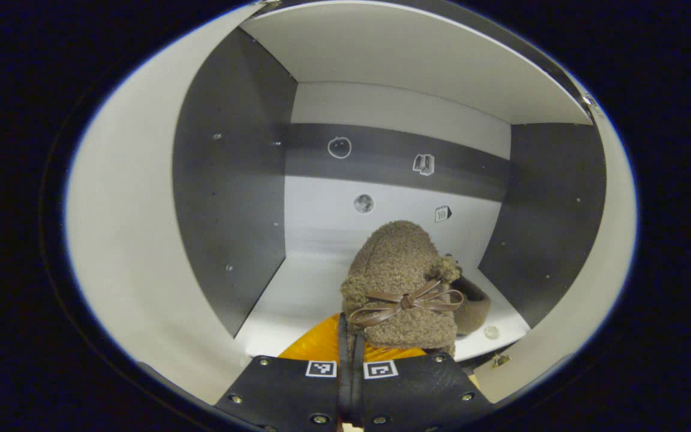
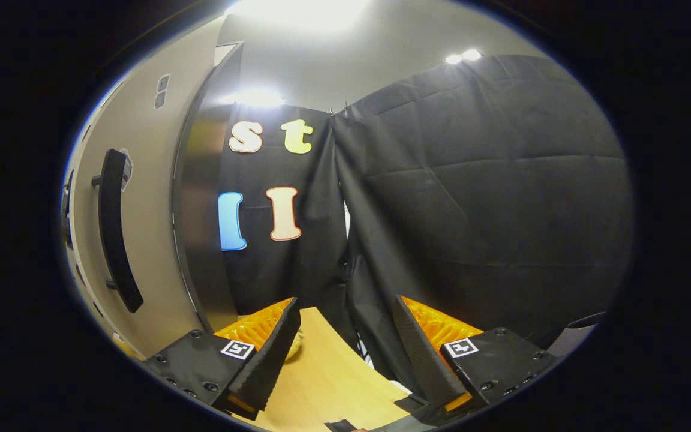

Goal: Grab one shoe with the right hand and put it into the shoe cabinet, grab the other shoe with the left hand and put it into the shoe cabinet; then close the right door with the right hand and the left door with the left hand.

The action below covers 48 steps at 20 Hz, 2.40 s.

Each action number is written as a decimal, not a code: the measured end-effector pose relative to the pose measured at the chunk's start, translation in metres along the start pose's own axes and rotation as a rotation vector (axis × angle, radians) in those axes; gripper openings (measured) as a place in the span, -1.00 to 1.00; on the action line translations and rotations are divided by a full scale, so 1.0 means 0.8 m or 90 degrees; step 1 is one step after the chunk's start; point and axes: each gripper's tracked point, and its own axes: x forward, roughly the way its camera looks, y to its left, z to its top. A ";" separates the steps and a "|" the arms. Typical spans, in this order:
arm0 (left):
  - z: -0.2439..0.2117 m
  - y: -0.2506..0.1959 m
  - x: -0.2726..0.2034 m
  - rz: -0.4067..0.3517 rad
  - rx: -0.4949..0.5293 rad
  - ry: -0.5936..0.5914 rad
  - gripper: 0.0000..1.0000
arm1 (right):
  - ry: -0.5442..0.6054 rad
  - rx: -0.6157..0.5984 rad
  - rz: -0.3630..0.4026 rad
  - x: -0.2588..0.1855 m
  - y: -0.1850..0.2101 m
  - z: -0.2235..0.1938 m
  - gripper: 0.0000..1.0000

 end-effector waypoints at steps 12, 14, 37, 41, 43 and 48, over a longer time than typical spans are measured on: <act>-0.006 0.000 0.139 0.028 0.010 0.025 -0.98 | -0.045 0.054 -0.024 -0.035 0.005 0.028 0.95; -0.007 -0.005 0.144 0.017 0.020 0.029 -0.98 | -0.037 0.057 -0.033 -0.038 0.000 0.021 0.95; 0.098 -0.020 -0.024 0.024 0.118 -0.184 0.79 | -0.026 0.064 0.041 0.003 0.042 0.028 0.96; 0.109 -0.028 -0.081 0.003 0.086 -0.231 0.80 | -0.023 0.061 0.079 0.011 0.058 0.038 0.96; 0.114 -0.019 -0.100 -0.004 0.061 -0.264 0.80 | -0.027 0.057 0.090 0.013 0.063 0.044 0.96; 0.113 -0.025 -0.095 0.073 0.098 -0.265 0.77 | -0.039 0.050 0.127 0.017 0.079 0.072 0.96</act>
